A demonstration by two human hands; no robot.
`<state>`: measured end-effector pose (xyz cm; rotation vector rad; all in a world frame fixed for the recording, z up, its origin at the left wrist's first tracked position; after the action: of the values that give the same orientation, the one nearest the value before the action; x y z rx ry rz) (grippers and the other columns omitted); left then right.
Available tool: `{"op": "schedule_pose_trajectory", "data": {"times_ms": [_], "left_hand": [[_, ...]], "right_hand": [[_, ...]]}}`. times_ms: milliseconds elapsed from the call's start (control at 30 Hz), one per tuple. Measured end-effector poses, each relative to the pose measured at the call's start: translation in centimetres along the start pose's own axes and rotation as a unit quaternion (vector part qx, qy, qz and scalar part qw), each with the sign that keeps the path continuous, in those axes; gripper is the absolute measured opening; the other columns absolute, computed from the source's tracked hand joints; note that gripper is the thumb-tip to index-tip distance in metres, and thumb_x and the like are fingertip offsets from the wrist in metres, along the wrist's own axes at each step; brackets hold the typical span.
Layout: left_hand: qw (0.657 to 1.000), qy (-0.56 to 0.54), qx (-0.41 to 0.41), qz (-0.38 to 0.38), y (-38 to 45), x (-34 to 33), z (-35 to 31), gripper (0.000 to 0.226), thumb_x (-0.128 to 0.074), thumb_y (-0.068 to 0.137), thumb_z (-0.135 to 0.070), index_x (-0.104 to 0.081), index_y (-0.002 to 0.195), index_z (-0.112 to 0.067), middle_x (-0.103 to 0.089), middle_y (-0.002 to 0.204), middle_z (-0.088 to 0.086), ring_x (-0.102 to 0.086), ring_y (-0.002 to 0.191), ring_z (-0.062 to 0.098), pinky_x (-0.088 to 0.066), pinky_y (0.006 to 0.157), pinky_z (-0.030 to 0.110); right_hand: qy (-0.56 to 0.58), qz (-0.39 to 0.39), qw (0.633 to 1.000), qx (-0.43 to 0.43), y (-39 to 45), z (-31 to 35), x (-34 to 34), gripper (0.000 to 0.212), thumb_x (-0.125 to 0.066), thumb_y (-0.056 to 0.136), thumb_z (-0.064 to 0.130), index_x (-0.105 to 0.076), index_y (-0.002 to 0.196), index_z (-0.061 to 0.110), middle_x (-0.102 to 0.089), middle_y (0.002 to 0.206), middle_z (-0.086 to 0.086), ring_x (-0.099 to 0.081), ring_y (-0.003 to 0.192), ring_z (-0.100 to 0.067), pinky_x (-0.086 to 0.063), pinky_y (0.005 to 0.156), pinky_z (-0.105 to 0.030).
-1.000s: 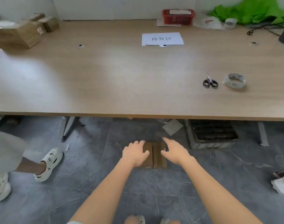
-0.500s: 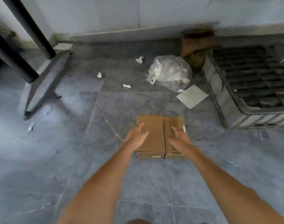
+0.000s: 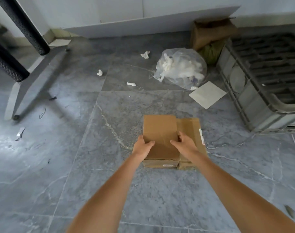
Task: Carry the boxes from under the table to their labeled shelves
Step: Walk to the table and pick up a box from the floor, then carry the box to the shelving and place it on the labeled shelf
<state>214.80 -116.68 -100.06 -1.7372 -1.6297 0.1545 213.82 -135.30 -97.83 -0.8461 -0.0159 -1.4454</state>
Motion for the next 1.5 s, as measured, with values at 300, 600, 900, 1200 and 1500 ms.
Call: {"op": "schedule_pose_trajectory", "data": {"times_ms": [300, 600, 900, 1200, 1500], "left_hand": [[0.999, -0.001, -0.032, 0.008, -10.4, 4.0, -10.6, 0.059, -0.058, 0.088, -0.026, -0.031, 0.14, -0.015, -0.054, 0.129, 0.005, -0.052, 0.11, 0.022, -0.037, 0.083, 0.027], [0.998, -0.062, 0.016, 0.029, -27.6, 9.8, -22.1, 0.053, -0.06, 0.088, -0.019, -0.035, 0.134, -0.011, -0.052, 0.133, 0.008, -0.053, 0.109, 0.02, -0.039, 0.085, 0.027], [0.981, -0.15, 0.123, 0.031, -41.3, 17.0, -26.3, 0.089, -0.053, 0.088, -0.048, 0.0, 0.15, -0.014, -0.021, 0.157, 0.005, -0.025, 0.142, 0.026, -0.023, 0.115, 0.04], [0.966, -0.202, 0.155, 0.039, -47.6, 22.7, -27.9, 0.067, -0.045, 0.085, -0.06, -0.03, 0.137, -0.021, -0.044, 0.141, 0.004, -0.044, 0.122, 0.022, -0.034, 0.104, 0.043], [0.979, -0.186, 0.078, 0.004, -54.6, 29.9, -33.2, 0.117, -0.061, 0.066, -0.07, 0.008, 0.149, -0.026, -0.011, 0.158, 0.001, -0.022, 0.141, 0.023, -0.02, 0.117, 0.047]], "right_hand": [[0.037, -0.05, 0.998, -0.001, -8.7, 7.9, 7.7, 0.041, -0.058, 0.088, 0.021, -0.048, 0.126, 0.012, -0.061, 0.118, -0.007, -0.052, 0.083, -0.013, -0.039, 0.06, -0.016], [0.094, -0.065, 0.992, -0.06, -24.1, 19.2, 17.3, 0.049, -0.044, 0.093, 0.032, -0.034, 0.138, 0.017, -0.031, 0.138, -0.012, -0.043, 0.109, -0.026, -0.034, 0.089, -0.033], [0.132, -0.04, 0.99, 0.0, -37.7, 28.8, 21.5, 0.038, -0.04, 0.095, 0.01, -0.046, 0.128, 0.026, -0.043, 0.139, -0.004, -0.029, 0.133, -0.029, -0.028, 0.111, -0.045], [0.092, 0.034, 0.992, -0.073, -42.6, 33.5, 21.6, 0.099, -0.075, 0.056, 0.063, -0.034, 0.136, 0.023, -0.047, 0.137, -0.003, -0.051, 0.115, -0.022, -0.045, 0.096, -0.039], [0.105, -0.004, 0.994, -0.01, -47.9, 42.1, 21.4, 0.089, -0.071, 0.054, 0.071, -0.048, 0.127, 0.024, -0.051, 0.096, 0.018, -0.05, 0.083, -0.004, -0.043, 0.074, -0.026]]}}
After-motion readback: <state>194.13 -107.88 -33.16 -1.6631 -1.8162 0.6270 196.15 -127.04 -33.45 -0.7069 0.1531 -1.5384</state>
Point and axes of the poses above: each hand's wrist, its own y-axis towards the middle knuckle, its own x-axis out of the back of the hand, z = x × y, the point moved 10 cm from there along y, towards the middle knuckle
